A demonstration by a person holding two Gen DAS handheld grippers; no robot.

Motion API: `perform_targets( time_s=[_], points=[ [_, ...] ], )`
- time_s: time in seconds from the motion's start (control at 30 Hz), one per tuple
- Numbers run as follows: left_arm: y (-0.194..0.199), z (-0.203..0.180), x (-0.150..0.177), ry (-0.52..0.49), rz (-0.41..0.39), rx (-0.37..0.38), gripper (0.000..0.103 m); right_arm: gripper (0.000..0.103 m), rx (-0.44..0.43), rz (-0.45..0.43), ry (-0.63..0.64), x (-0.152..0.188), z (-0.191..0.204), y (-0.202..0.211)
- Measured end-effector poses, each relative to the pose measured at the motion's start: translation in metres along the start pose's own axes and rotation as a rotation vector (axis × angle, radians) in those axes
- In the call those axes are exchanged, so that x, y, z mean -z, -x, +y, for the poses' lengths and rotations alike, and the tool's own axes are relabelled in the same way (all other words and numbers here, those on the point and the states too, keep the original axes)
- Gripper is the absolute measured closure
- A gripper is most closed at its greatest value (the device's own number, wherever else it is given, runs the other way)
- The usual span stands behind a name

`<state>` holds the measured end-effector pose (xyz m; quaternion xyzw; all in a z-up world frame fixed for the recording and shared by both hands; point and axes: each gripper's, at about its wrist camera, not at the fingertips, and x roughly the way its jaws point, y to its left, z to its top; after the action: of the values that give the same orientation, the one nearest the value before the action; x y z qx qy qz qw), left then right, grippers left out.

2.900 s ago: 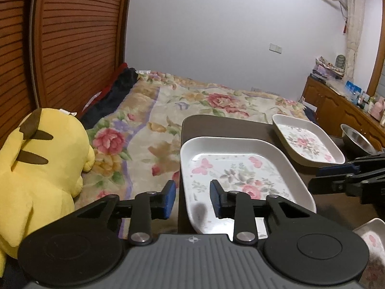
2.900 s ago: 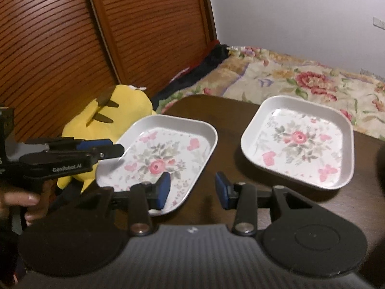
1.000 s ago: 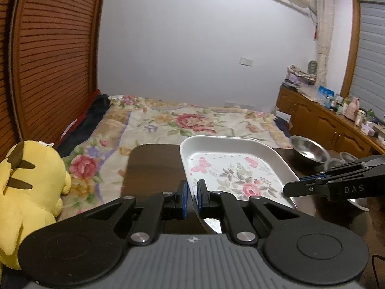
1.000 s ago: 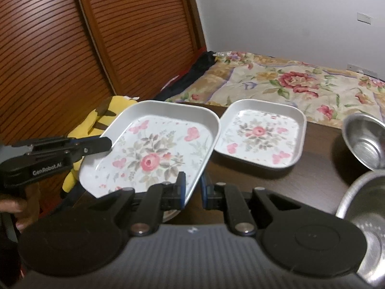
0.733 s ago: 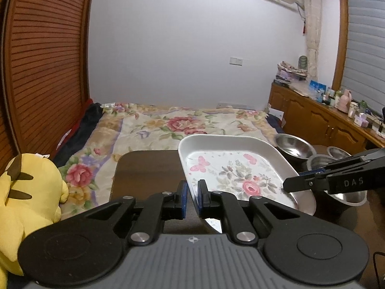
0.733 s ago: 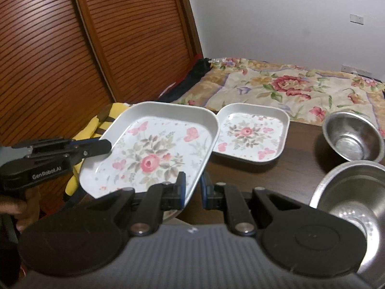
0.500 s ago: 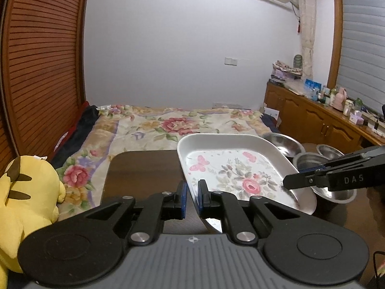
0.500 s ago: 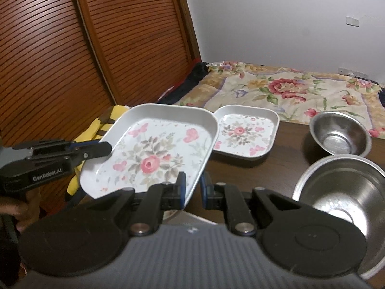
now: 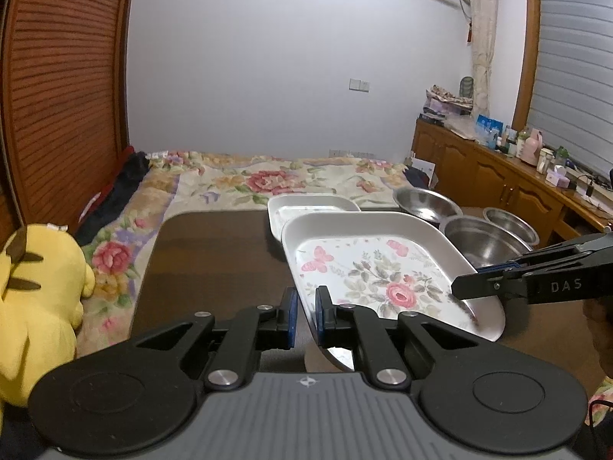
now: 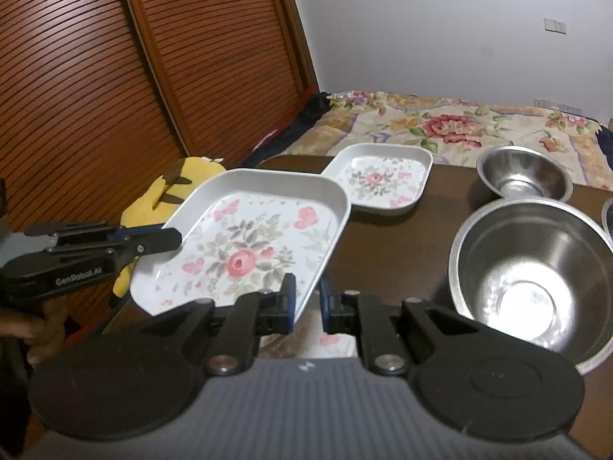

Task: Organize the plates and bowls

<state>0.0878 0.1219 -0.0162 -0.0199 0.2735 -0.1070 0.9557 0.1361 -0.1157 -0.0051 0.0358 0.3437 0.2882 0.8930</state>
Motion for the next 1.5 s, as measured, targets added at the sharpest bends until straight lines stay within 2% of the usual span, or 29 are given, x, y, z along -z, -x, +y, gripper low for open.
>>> perform_targets(
  time_s=[0.5, 1.07, 1.5],
  points=[
    [0.005, -0.012, 0.032, 0.036, 0.052, 0.022, 0.092, 0.088, -0.012, 0.016, -0.074, 0.045, -0.007, 0.005],
    [-0.006, -0.019, 0.047, 0.023, 0.093, 0.006, 0.092, 0.088, 0.042, -0.073, -0.078, 0.069, 0.0, 0.011],
    [-0.015, -0.022, 0.056, 0.011, 0.112, -0.008, 0.092, 0.088, 0.077, -0.1, -0.08, 0.084, 0.002, 0.005]
  ],
)
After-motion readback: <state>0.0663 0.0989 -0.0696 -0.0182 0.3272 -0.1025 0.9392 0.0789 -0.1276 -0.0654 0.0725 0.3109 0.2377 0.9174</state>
